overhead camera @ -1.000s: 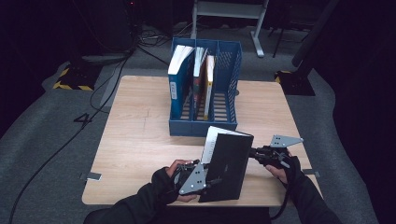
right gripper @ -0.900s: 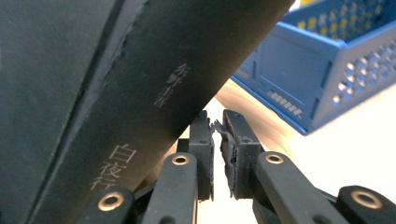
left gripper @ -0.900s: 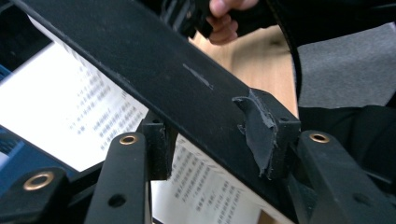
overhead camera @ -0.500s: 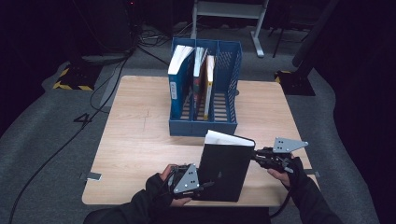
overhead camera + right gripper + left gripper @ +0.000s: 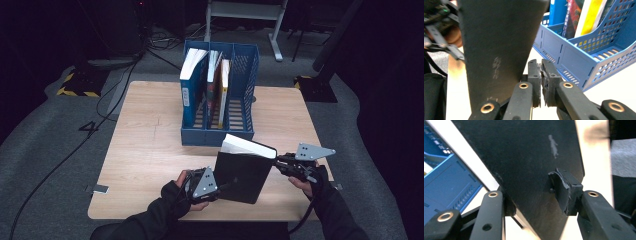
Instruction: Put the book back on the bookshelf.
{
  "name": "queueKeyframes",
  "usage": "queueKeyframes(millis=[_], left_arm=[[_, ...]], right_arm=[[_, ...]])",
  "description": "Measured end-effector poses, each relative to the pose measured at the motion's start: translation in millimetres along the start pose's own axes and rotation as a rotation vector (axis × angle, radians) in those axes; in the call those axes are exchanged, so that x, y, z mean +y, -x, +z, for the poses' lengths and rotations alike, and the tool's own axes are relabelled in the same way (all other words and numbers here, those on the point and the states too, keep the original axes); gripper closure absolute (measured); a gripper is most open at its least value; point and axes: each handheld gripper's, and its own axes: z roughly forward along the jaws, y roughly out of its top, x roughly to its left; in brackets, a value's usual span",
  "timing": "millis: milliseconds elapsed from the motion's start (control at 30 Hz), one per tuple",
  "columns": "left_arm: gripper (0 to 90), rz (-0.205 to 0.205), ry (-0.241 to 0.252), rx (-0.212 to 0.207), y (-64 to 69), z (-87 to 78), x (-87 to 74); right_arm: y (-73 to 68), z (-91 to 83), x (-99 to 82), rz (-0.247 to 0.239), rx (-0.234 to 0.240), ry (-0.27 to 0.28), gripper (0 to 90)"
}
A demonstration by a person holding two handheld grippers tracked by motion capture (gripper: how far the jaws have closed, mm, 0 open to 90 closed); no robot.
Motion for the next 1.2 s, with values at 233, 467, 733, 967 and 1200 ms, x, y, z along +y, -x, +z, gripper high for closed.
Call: queueKeyframes(millis=[233, 467, 733, 967, 1200], left_arm=[[57.6, -0.041, 0.013, -0.042, -10.8, 4.8, -2.1], [56.3, -0.040, 0.002, -0.057, -10.2, 2.9, -5.8], [56.0, 0.001, -0.014, -0.042, -8.1, 0.4, -7.6], [55.5, 0.024, -0.046, -0.015, -9.5, -0.1, -9.4], [35.3, -0.007, -0.116, 0.044, -18.3, 5.8, -18.2]], right_arm=[[-0.8, -5.3, 1.4, 0.011, -0.049, -0.010, 75.6], [-7.2, -14.3, 2.5, -0.030, -0.030, -0.039, 58.2], [-13.1, -26.8, -5.3, -0.033, 0.004, -0.078, 45.1], [-32.3, -20.4, -5.0, -0.055, 0.053, -0.101, 32.5], [-45.9, -3.7, 11.6, -0.056, 0.051, -0.063, 33.6]])
